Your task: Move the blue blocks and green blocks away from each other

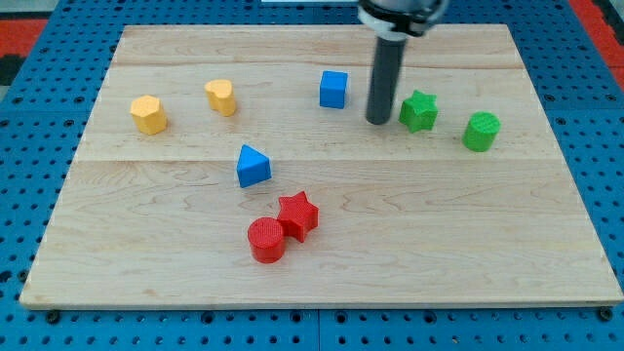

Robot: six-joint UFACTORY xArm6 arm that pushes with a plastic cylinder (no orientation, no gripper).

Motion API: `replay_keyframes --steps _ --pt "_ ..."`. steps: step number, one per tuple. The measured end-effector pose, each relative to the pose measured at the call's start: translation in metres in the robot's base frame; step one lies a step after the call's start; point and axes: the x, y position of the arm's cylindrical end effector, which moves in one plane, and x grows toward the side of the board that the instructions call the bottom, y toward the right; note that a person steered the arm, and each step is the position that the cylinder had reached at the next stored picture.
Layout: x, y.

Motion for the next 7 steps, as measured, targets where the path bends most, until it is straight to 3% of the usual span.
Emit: replay_keyframes --steps 3,5,6,7 --pt "0.000 0.127" --pt "-0.001 0.125" --pt "-0.026 0.131" --pt "-0.018 0.158"
